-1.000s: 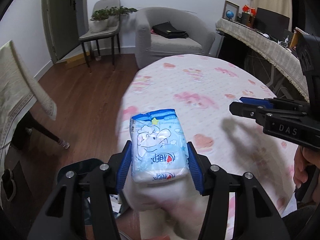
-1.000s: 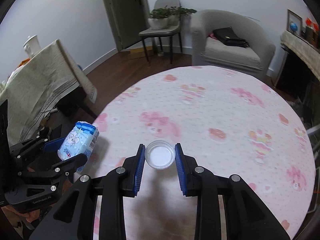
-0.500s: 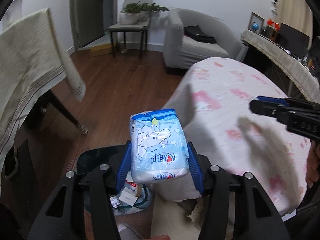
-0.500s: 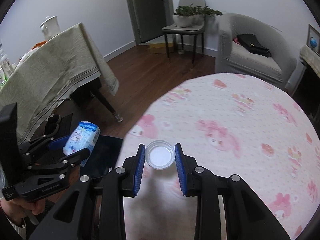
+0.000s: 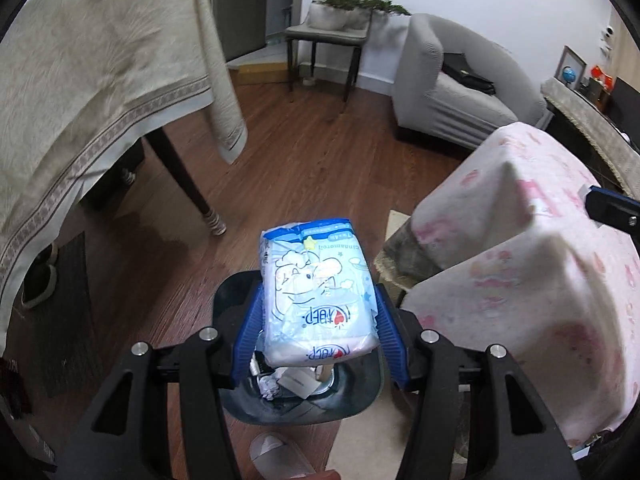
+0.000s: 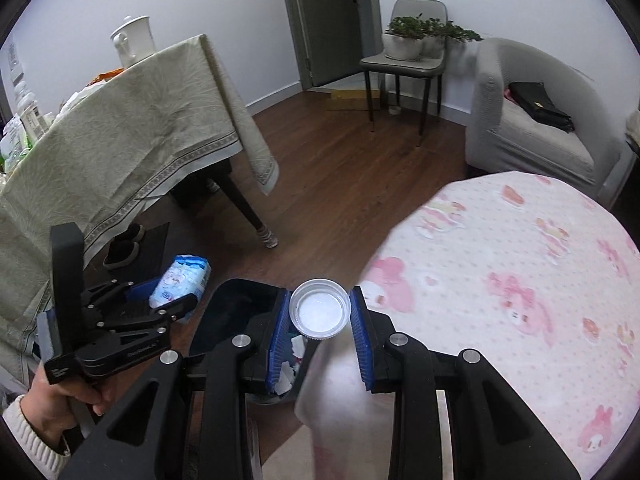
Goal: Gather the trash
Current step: 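Carry the blue packet and white lid from the table over the teal bin, then open the left tool over the teal bin to drop the blue packet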
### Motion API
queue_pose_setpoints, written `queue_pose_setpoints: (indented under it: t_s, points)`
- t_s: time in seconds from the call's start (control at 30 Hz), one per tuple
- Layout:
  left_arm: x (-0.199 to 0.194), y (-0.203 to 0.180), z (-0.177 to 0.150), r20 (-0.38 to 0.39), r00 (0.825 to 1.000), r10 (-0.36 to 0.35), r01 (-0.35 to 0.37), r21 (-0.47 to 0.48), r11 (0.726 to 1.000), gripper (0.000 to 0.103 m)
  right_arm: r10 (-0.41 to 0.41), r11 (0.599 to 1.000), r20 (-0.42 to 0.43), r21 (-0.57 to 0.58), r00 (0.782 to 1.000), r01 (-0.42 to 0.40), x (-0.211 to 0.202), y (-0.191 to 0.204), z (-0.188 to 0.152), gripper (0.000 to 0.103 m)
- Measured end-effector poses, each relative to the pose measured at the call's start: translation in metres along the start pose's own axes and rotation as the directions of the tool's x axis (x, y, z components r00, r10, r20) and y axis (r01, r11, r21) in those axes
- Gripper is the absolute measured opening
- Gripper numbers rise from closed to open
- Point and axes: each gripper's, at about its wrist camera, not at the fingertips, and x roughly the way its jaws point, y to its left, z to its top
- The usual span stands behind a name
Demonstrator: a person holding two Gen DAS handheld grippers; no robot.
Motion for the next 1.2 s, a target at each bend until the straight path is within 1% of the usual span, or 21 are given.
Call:
queue_pose_setpoints:
  t_s: [0.1,0.17,0.23,0.3,0.4,0.53,0.6,0.8,0.93,1.0,1.2]
  points:
    - [0.008,0.008,-0.003,-0.029,1.000,-0.002,0.001,-0.017,1.000,0.056,0.012,1.000,-0.004,-0.009,1.000,-0.012,0.004,0.009,0.001,0.030]
    - [0.012,0.013,-0.007,-0.049,0.999,0.014,-0.015,-0.016,1.000,0.056,0.021,1.000,-0.007,-0.015,1.000,-0.021,0.007,0.014,0.002,0.030]
    - [0.017,0.020,-0.011,-0.068,0.998,0.015,-0.017,-0.026,1.000,0.056,0.029,0.999,-0.010,-0.019,1.000,-0.029,0.011,0.020,0.003,0.030]
    - [0.025,0.028,-0.014,-0.100,0.995,0.015,-0.020,-0.049,0.999,0.056,0.037,0.999,-0.016,-0.023,0.999,-0.037,0.016,0.027,0.004,0.030]
    - [0.035,0.037,-0.018,-0.138,0.990,0.035,-0.044,-0.063,0.997,0.056,0.047,0.998,-0.023,-0.028,0.999,-0.048,0.022,0.034,0.005,0.030]
    - [0.044,0.047,-0.023,-0.175,0.984,0.019,-0.034,-0.082,0.996,0.056,0.061,0.997,-0.038,-0.039,0.997,-0.062,0.034,0.048,0.007,0.030]
    - [0.048,0.049,-0.025,-0.190,0.981,0.028,-0.043,-0.073,0.996,0.056,0.065,0.997,-0.046,-0.044,0.997,-0.067,0.039,0.052,0.006,0.030]
    - [0.067,0.057,-0.037,-0.262,0.964,0.054,-0.069,-0.049,0.996,0.057,0.075,0.995,-0.070,-0.058,0.995,-0.079,0.055,0.068,0.006,0.030]
    - [0.082,0.063,-0.049,-0.323,0.944,0.066,-0.080,-0.029,0.996,0.057,0.084,0.994,-0.080,-0.068,0.993,-0.089,0.064,0.078,0.007,0.030]
    - [0.087,0.068,-0.054,-0.346,0.936,0.063,-0.079,-0.031,0.996,0.057,0.088,0.993,-0.085,-0.072,0.993,-0.094,0.067,0.082,0.006,0.030]
    - [0.099,0.076,-0.061,-0.384,0.922,0.040,-0.065,-0.052,0.997,0.057,0.091,0.992,-0.100,-0.079,0.991,-0.099,0.076,0.092,0.006,0.030]
